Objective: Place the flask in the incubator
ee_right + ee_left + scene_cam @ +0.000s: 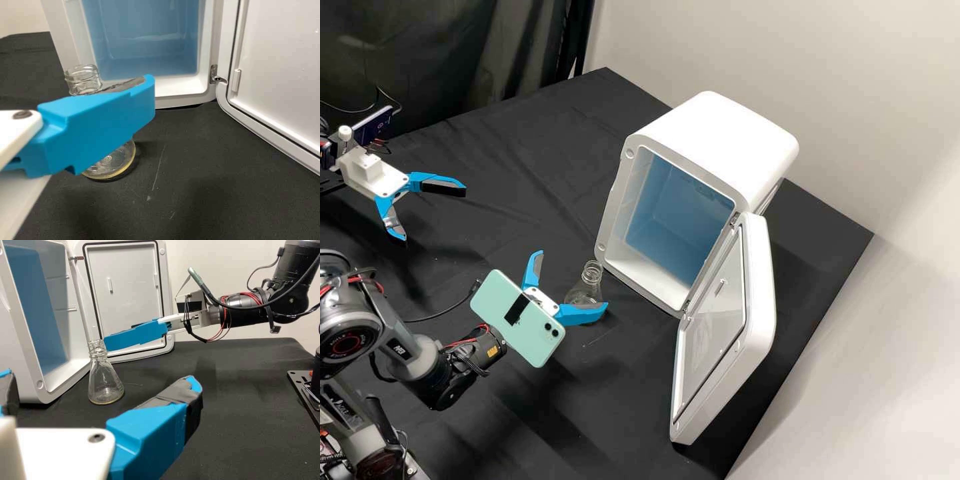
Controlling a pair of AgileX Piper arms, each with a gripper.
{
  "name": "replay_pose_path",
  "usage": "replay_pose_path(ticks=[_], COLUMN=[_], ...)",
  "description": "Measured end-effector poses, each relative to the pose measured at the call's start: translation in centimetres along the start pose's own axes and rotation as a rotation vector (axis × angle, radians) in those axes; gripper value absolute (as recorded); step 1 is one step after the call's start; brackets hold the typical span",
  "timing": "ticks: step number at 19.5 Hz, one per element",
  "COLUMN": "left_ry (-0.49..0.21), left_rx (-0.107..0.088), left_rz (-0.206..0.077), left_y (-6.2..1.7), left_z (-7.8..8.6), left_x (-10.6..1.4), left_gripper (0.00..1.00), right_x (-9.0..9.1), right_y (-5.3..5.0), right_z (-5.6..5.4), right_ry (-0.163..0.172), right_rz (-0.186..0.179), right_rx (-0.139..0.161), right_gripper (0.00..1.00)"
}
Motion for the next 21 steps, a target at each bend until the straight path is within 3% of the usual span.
replay_pose_path(ticks=[2,3,21], left_ry=[0.000,0.000,0.004], left_rx=[0.000,0.000,-0.002], left_rz=[0.000,0.000,-0.007], left_y=[0.00,0.00,-0.16], left_z=[0.00,0.00,-0.03], left_x=[0.00,0.00,-0.17], left_gripper=[1.00,1.00,1.00], right_x=[0.00,0.00,-0.09], right_y=[0.00,0.00,0.24], right_z=[0.00,0.00,-0.06], right_ry=[0.000,0.000,0.003], right_rz=[0.000,0.000,0.013], right_rx=[0.008,0.008,0.006], right_gripper=[1.00,0.00,0.00])
